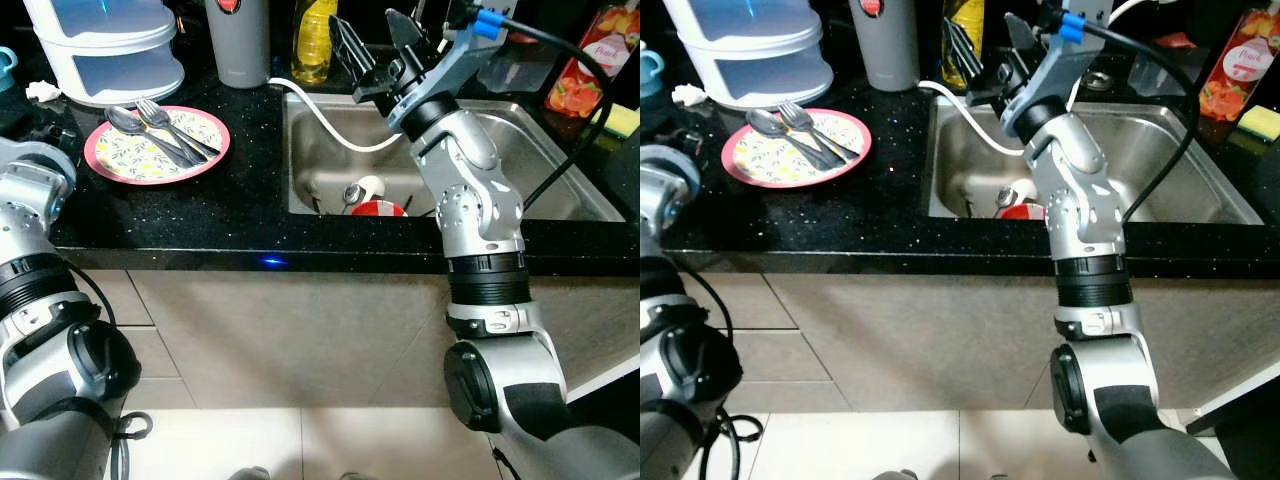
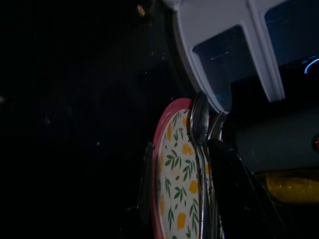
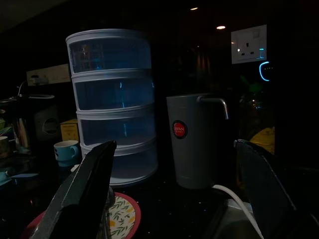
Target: Kitchen organization
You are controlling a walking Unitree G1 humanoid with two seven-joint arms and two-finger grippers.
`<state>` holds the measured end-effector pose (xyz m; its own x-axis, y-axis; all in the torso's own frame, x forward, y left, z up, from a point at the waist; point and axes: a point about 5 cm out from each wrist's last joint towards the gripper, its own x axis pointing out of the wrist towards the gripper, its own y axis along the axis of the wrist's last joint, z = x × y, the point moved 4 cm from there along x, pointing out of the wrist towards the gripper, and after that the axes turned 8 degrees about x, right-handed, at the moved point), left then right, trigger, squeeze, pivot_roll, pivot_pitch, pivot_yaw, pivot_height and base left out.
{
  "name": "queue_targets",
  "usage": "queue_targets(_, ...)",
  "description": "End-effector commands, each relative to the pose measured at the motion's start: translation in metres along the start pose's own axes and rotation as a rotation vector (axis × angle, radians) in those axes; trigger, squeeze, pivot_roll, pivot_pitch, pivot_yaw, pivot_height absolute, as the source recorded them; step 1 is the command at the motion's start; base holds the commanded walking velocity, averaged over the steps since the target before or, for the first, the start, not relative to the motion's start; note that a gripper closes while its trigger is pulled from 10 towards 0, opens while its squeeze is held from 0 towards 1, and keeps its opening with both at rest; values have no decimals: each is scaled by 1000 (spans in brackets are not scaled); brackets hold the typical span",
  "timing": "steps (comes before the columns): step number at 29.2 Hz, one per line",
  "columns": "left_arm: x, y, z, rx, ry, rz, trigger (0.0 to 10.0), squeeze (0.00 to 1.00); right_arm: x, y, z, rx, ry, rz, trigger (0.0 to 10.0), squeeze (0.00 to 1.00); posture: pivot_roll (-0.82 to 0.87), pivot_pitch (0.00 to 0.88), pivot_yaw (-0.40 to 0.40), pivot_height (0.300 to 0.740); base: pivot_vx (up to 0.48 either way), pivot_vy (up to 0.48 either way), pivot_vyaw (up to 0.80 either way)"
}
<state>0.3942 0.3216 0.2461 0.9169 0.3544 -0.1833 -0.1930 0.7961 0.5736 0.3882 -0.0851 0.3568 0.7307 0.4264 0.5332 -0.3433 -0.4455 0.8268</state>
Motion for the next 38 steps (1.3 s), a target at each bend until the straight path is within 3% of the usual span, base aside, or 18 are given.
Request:
queue_targets(1, 4, -6, -11, -64, 43, -57, 10000, 0, 2, 0, -3, 4, 13, 1, 10000, 0, 102, 48, -56, 740, 0, 0, 0)
queue_targets(3, 4, -6, -11, -64, 43, -57, 10000, 0, 2, 0, -3, 4, 13, 1, 10000, 0, 102, 48, -56, 740, 0, 0, 0)
queue_targets(5, 7, -20, -16, -125, 62, -120, 10000, 0, 2, 0, -4, 4, 16, -2, 10000, 0, 102, 48, -56, 740, 0, 0, 0)
queue_targets(13, 13, -44, -12, -151, 83, -211, 10000, 0, 2, 2, -3, -3, 14, -1, 10000, 0, 83, 49, -50, 740, 0, 0, 0)
queue_targets(21, 17, -64, 9, -137, 4, -306, 10000, 0, 0, 4, -2, -9, 7, 3, 10000, 0, 76, 46, -42, 740, 0, 0, 0)
queue_targets(23, 17, -82, 11, -106, -8, -355, 0, 0, 0, 5, -1, -12, 3, 10, 10000, 0, 69, 44, -31, 740, 0, 0, 0)
queue_targets(28, 15, -95, -4, -49, 27, -388, 0, 0, -2, 8, 1, -18, -6, 17, 10000, 0, 65, 43, -26, 740, 0, 0, 0)
queue_targets(31, 13, -103, -26, -10, 56, -417, 0, 0, -4, 8, 3, -21, -16, 17, 10000, 0, 65, 45, -22, 740, 0, 0, 0)
queue_targets(34, 11, -104, -30, -20, 40, -424, 0, 0, -4, 7, 3, -19, -15, 16, 10000, 0, 70, 45, -25, 740, 0, 0, 0)
queue_targets(38, 7, -102, -22, -54, -45, -417, 0, 0, -2, 6, 1, -12, -8, 13, 10000, 0, 77, 44, -32, 740, 0, 0, 0)
